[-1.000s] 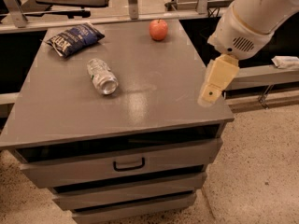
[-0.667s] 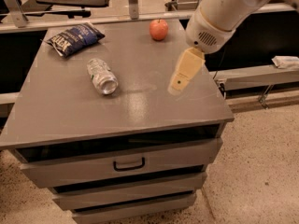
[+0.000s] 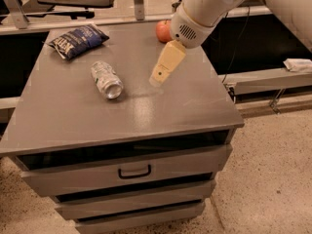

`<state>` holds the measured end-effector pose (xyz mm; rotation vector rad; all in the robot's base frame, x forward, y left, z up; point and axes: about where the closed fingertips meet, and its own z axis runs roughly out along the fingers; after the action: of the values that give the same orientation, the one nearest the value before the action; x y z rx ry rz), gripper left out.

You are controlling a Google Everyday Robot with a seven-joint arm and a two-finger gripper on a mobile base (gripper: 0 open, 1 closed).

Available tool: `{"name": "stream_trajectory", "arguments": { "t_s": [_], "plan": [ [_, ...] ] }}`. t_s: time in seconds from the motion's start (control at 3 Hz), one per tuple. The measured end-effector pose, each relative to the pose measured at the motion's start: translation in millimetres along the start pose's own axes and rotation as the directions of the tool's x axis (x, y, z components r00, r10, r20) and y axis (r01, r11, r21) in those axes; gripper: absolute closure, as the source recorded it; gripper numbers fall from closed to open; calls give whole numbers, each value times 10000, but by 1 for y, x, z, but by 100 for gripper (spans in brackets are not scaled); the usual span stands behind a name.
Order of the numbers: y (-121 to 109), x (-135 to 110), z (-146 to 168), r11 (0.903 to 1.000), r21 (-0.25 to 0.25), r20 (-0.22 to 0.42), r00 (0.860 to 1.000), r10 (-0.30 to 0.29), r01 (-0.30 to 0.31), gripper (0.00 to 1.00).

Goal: Place 7up can upright

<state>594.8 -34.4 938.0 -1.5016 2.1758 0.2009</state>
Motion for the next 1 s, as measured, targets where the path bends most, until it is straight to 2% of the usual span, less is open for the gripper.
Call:
{"name": "stream_trajectory", "arguments": {
  "t_s": [0.33,0.67,1.0],
  "plan": [
    [-2,-32,21,9985,75,680,9962,537,-543,0],
    [-11,-75,57,9898,145,1246,9824,1391,-1420,0],
    [-12,-114,89,9720,-220,1401,9619,2347,-2340,0]
  ]
}}
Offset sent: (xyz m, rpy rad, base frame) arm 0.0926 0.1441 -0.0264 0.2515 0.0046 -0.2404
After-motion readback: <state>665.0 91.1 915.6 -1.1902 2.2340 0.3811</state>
